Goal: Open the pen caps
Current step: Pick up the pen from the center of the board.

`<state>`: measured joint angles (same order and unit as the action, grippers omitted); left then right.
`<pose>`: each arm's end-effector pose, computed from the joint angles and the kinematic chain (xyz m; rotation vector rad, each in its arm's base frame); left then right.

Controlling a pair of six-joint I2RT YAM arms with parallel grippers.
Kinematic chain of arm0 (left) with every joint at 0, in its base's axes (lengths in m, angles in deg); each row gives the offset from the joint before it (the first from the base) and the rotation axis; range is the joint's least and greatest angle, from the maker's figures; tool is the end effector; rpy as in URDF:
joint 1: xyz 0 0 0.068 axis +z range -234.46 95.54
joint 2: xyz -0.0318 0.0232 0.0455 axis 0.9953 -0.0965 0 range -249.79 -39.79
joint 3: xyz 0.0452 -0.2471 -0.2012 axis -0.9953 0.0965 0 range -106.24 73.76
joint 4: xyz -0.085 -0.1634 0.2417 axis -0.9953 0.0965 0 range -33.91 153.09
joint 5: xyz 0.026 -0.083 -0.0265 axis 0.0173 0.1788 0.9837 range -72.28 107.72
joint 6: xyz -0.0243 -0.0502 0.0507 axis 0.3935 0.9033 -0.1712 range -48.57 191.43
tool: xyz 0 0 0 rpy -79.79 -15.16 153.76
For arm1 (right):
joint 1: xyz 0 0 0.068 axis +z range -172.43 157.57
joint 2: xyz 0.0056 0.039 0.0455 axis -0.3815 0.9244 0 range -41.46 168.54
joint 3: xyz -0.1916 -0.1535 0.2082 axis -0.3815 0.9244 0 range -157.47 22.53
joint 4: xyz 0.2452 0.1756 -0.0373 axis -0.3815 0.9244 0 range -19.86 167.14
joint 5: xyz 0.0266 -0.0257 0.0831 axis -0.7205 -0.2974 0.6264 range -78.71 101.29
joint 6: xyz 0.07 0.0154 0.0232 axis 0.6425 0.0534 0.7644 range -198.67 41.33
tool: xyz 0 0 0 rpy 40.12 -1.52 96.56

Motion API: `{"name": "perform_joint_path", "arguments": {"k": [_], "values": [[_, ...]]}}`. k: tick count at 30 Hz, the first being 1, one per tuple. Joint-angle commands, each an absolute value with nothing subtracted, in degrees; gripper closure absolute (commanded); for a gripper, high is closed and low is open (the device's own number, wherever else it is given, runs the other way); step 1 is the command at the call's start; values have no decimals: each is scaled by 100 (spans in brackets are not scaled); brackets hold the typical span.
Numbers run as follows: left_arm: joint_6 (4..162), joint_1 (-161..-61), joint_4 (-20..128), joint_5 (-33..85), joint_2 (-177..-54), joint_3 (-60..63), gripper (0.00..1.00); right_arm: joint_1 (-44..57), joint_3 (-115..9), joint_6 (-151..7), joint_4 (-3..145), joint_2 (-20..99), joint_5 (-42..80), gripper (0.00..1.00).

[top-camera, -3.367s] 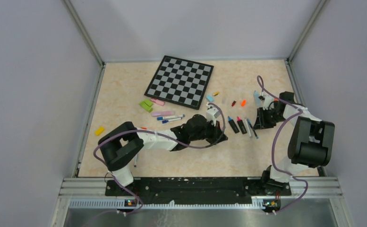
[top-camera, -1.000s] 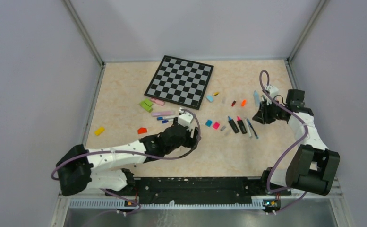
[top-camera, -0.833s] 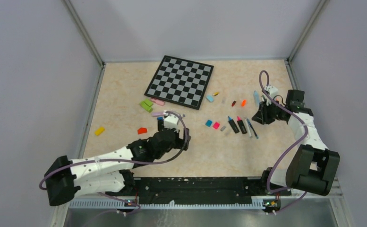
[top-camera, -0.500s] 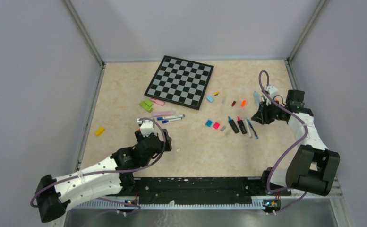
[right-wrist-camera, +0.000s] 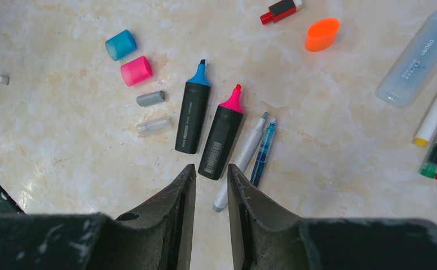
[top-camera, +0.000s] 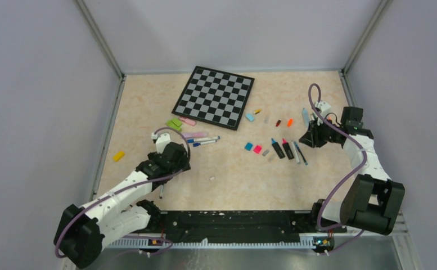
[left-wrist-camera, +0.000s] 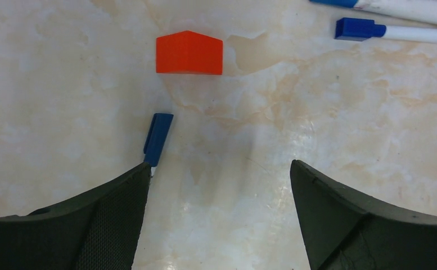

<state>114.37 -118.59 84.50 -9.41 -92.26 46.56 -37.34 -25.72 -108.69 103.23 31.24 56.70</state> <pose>0.1765 -0.0846 0.1882 -0.3683 2.3418 -0.0368 0.2812 -0.0281 0.2483 -0.5704 2.2060 0.6229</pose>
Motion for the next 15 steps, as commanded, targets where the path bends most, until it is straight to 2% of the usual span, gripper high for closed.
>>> {"name": "perform_joint_path", "arguments": {"k": [1,7,15], "values": [[11548,-11728,9006,-1295,-9747,4094,7,-3807,-2616,-10982,10325,2886,5849,74],[11937,-11535,9120,-1374,-10521,4116,10,-3800,-2625,-10994,10335,2805,5877,74],[12305,-11165,9206,-1163,-10746,4234,21,-3800,-2647,-11014,10372,2729,5923,74]]}}
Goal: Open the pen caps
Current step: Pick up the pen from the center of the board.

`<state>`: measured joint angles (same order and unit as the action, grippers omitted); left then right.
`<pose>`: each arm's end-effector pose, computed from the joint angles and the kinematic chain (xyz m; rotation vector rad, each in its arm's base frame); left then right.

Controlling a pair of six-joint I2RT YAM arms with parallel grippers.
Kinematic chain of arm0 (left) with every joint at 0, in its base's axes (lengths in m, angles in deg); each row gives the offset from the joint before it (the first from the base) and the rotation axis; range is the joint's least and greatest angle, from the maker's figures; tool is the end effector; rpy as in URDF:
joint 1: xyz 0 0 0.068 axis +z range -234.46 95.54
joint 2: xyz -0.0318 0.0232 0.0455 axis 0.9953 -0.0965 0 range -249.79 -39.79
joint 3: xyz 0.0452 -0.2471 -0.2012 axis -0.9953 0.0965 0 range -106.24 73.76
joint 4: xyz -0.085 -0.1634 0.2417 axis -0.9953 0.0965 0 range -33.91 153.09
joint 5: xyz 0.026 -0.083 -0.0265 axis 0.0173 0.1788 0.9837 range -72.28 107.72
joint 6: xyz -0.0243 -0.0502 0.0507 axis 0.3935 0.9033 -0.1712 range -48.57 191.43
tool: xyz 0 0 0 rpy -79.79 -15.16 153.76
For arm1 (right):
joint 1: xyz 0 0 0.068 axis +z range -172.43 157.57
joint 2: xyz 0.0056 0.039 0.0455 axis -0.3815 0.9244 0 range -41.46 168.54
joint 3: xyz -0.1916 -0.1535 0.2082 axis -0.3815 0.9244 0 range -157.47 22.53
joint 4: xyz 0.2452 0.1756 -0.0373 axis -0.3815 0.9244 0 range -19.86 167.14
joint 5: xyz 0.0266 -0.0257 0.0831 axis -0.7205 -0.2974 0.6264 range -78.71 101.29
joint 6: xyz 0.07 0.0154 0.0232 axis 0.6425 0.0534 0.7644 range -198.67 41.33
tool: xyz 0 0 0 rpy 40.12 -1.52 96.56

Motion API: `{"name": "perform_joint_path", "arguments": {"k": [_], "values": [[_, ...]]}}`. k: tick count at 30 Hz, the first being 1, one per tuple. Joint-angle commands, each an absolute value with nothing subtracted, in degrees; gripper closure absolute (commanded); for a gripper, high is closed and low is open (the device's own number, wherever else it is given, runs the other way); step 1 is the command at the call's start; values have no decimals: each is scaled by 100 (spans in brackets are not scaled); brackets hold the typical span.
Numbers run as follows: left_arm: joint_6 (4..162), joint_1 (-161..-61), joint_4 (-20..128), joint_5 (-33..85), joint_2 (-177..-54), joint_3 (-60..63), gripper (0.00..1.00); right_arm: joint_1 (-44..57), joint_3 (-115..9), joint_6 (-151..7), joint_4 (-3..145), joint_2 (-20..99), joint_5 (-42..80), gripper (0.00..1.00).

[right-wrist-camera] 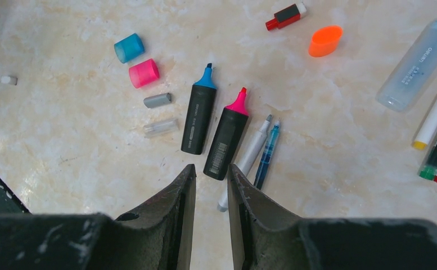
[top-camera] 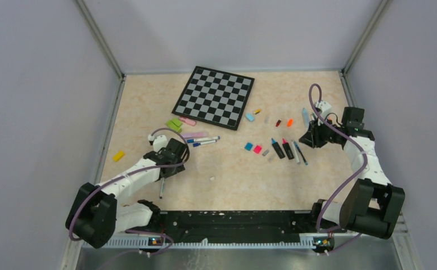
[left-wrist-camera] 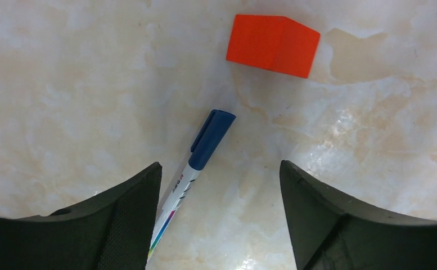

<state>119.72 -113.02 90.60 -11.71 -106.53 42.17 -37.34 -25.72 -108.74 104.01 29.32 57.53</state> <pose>0.2015 -0.0741 0.1632 -0.5536 2.4825 0.2396 0.2752 -0.0258 0.2565 -0.5812 2.1807 0.6244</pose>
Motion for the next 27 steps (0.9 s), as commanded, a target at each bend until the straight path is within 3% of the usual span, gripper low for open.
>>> {"name": "perform_joint_path", "arguments": {"k": [1,14,27], "values": [[12363,-11121,9251,-1132,-10800,4222,24,-3806,-2651,-11014,10371,2716,5932,74],[12583,-10722,9235,-566,-10684,4427,40,-3806,-2664,-11018,10391,2677,5945,74],[12626,-10678,8929,134,-10595,4712,72,-3802,-2660,-11025,10386,2673,5905,74]]}}
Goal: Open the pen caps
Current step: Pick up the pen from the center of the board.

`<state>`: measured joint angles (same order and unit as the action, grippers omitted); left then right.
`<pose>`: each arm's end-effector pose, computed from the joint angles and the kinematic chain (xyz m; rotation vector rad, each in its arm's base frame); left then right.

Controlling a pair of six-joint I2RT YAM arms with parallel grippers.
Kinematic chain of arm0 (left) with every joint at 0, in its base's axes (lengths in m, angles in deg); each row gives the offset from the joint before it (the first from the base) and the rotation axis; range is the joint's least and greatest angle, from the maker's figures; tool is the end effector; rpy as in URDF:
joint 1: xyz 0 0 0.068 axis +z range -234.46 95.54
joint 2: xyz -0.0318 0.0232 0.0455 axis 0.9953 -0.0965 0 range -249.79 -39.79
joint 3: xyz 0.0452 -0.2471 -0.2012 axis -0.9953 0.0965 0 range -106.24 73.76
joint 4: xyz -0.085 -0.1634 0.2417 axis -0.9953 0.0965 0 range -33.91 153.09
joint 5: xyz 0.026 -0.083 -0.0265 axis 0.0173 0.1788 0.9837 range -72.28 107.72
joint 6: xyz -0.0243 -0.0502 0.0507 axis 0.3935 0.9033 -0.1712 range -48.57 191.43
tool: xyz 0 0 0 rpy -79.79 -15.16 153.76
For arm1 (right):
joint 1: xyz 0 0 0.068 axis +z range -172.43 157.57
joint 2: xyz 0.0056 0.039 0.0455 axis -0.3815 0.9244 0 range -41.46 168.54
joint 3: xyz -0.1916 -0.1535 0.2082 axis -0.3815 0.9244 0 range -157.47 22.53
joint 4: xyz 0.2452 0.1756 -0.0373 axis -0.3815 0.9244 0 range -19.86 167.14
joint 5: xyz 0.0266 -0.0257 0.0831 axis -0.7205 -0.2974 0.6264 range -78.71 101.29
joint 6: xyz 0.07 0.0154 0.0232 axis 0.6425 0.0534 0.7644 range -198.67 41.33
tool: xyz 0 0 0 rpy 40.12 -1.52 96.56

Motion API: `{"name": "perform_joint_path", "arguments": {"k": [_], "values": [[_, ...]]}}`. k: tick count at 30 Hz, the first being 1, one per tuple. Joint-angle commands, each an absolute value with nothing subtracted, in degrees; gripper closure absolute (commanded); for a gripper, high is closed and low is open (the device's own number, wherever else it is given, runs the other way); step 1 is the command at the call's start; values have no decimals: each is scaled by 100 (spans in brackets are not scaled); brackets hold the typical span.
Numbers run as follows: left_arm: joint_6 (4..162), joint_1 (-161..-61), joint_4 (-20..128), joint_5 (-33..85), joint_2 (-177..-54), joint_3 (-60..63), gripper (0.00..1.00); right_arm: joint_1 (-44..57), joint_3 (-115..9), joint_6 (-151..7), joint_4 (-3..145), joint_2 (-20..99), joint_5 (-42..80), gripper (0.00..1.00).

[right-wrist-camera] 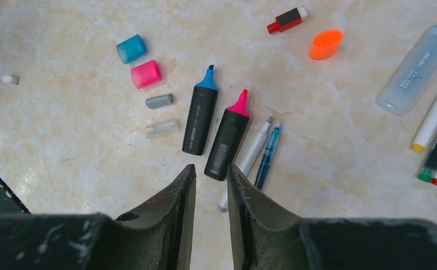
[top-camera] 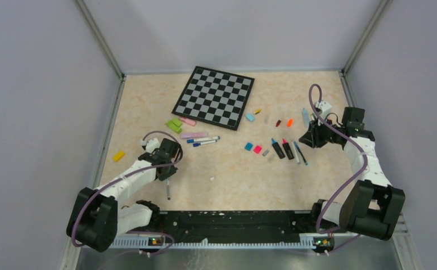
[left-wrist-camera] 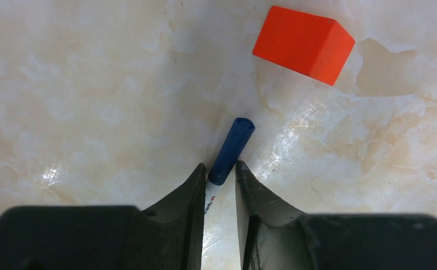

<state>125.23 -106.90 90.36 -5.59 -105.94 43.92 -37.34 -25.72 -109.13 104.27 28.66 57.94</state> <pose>0.2001 -0.0554 0.1529 -0.7988 2.5016 0.1488 0.2731 -0.0250 0.2594 -0.5923 2.1678 0.6236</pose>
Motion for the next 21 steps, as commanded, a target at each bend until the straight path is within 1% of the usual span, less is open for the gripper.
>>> {"name": "perform_joint_path", "arguments": {"k": [1,6,11,14,15,16,18,21], "values": [[12607,-10678,8885,222,-10581,4717,74,-3806,-2660,-11028,10389,2669,5905,74],[12456,-10678,8658,687,-10671,4672,82,-3807,-2660,-11031,10386,2691,5869,74],[12304,-10677,8365,1119,-10744,4706,82,-3807,-2651,-11031,10376,2712,5849,74],[12298,-10680,8275,1227,-10734,4783,78,-3807,-2651,-11039,10376,2722,5833,74],[12306,-10674,8280,1254,-10719,4810,75,-3807,-2651,-11040,10377,2716,5831,74],[12315,-10685,8304,1295,-10697,4845,69,-3803,-2651,-11035,10371,2724,5831,74],[12337,-10687,8411,1364,-10653,4896,62,-3807,-2651,-11040,10375,2727,5823,73],[12428,-10703,8608,1426,-10475,5021,60,-3807,-2651,-11035,10368,2727,5822,74]]}}
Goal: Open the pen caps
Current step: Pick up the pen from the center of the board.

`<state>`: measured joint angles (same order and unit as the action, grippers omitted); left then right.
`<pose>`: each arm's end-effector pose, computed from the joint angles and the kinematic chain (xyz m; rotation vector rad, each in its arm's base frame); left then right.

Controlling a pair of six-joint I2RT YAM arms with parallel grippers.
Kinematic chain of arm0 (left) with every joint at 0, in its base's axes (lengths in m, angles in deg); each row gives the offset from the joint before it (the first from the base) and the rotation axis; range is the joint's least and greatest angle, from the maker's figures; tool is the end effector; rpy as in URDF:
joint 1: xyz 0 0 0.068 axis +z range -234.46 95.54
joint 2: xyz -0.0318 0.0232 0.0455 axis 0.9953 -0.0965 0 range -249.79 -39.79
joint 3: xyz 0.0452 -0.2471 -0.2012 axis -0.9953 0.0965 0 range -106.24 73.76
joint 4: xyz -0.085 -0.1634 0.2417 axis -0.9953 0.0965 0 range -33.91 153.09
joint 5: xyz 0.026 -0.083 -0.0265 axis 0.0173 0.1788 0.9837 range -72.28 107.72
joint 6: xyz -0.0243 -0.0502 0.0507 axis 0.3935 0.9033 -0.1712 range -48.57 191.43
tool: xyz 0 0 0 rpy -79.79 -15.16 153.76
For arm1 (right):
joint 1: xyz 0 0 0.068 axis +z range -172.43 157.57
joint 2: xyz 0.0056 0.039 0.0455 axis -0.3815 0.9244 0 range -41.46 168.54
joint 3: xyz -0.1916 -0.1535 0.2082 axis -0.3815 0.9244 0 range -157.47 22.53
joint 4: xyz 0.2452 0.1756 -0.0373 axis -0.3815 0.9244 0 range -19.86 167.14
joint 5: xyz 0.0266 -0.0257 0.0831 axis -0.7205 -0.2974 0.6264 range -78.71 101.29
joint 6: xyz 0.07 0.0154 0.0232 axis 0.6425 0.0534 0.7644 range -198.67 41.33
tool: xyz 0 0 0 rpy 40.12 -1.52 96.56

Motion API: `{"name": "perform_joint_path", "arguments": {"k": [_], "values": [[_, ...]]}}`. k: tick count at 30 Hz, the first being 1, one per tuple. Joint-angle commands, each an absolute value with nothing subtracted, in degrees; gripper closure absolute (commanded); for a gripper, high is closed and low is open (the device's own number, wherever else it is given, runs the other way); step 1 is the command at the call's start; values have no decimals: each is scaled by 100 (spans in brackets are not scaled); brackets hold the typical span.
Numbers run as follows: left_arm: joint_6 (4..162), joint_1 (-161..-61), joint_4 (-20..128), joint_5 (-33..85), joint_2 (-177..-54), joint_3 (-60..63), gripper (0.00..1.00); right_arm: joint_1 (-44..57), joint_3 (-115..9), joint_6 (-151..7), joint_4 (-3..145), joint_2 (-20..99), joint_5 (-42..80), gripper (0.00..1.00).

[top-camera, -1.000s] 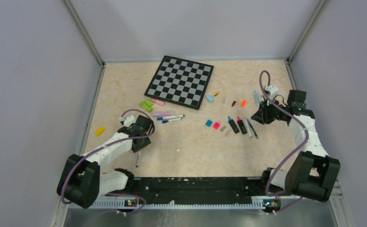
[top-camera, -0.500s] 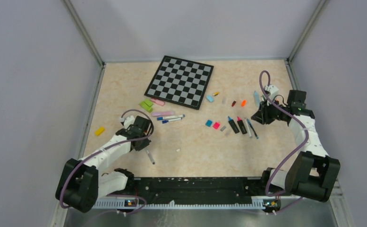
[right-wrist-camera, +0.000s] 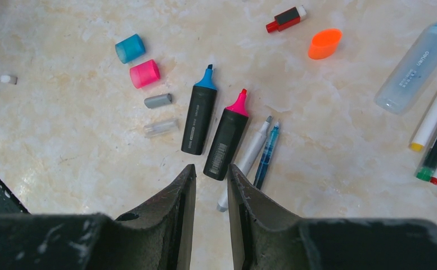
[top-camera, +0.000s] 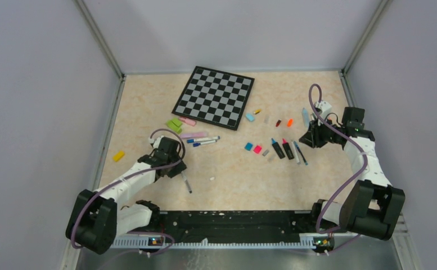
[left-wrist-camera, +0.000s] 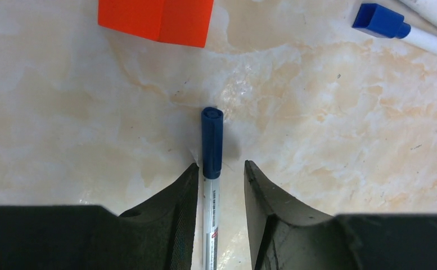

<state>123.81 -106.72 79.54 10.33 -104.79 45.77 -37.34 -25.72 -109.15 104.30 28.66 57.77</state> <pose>0.2089 -0.0767 0.1527 -0.7298 2.5383 -0.2863 0.2731 -0.0251 0.2592 -0.5918 2.1699 0.6207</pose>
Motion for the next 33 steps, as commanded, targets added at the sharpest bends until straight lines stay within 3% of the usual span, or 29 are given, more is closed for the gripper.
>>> {"name": "perform_joint_path", "arguments": {"k": [1,10,25,29,33], "values": [[12472,-10723,8624,1478,-10411,5075,59,-3806,-2650,-11039,10373,2733,5821,74],[12823,-11216,9283,1377,-10552,4870,60,-3807,-2660,-11040,10378,2727,5814,73],[13429,-12657,9762,516,-11994,4143,62,-3805,-2673,-11060,10404,2677,5830,74],[13478,-12772,10001,394,-12398,3888,64,-3805,-2683,-11069,10408,2642,5831,74],[13473,-12813,9988,363,-12575,3764,73,-3807,-2678,-11089,10422,2564,5831,74]]}}
